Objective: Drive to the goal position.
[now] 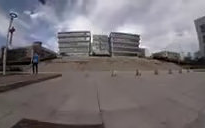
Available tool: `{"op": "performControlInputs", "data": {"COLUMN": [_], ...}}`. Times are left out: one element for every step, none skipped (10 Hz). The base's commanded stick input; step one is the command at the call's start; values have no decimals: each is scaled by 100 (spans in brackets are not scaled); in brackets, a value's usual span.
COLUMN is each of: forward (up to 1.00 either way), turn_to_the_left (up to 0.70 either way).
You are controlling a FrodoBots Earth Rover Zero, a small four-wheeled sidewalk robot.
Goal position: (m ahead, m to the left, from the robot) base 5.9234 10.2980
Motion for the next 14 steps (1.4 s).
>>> {"op": "performControlInputs", "data": {"forward": [70, 70, 70, 70, 70, 70, 70, 70, 70, 70, 70, 70, 70, 70], "turn_to_the_left": [0, 0, 0, 0, 0, 0, 0, 8, 26, 35, 35, 35, 35, 35]}}
